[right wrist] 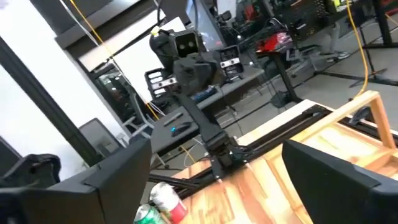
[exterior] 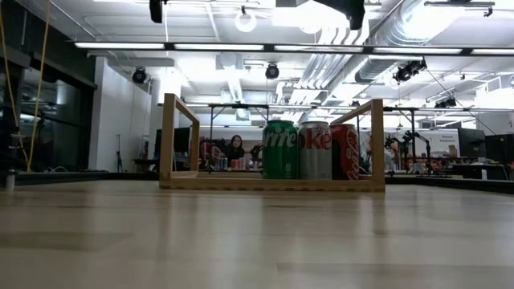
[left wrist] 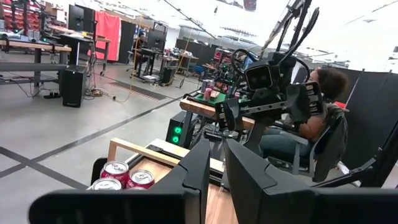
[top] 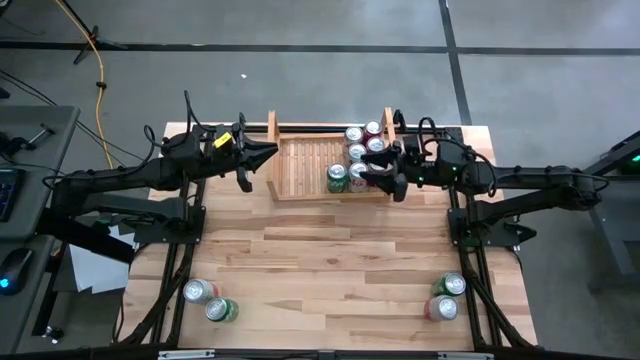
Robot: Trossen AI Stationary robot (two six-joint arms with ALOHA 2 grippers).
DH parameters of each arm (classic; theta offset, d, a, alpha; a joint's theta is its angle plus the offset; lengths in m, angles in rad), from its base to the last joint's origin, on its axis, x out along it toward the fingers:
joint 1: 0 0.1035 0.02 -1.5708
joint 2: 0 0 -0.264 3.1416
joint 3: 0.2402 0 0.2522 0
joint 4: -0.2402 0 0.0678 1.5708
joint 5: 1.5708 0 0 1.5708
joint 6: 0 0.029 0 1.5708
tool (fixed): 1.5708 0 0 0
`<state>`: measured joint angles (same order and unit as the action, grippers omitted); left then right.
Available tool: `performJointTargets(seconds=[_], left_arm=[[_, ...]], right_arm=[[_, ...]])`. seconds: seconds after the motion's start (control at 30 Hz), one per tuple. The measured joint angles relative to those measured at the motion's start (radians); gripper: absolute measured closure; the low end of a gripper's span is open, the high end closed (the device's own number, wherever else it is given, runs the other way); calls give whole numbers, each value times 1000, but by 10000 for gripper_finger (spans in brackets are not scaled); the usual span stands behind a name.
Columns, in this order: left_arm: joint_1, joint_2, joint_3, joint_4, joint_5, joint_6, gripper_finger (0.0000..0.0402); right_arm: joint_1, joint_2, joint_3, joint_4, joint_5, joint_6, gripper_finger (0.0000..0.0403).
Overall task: Place canned beverage on shelf
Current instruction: Put the right green soda can on the shelf aligned with the other green soda can on the shelf
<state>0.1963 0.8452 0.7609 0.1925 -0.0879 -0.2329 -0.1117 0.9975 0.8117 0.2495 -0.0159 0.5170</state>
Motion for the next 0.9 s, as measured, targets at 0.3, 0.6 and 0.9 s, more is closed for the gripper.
performJointTargets(seconds=[0.3, 0.6, 0.9], left_arm=[[-1, 0, 0, -4, 0, 0, 357], [-1, 0, 0, -127, 0, -63, 357], [-1, 0, 0, -182, 0, -114, 357]], right_arm=[[23, 58, 370, -626, -48, 192, 52], [191, 298, 696, -1594, -41, 549, 52], [551, 349, 485, -1759, -340, 1030, 52]])
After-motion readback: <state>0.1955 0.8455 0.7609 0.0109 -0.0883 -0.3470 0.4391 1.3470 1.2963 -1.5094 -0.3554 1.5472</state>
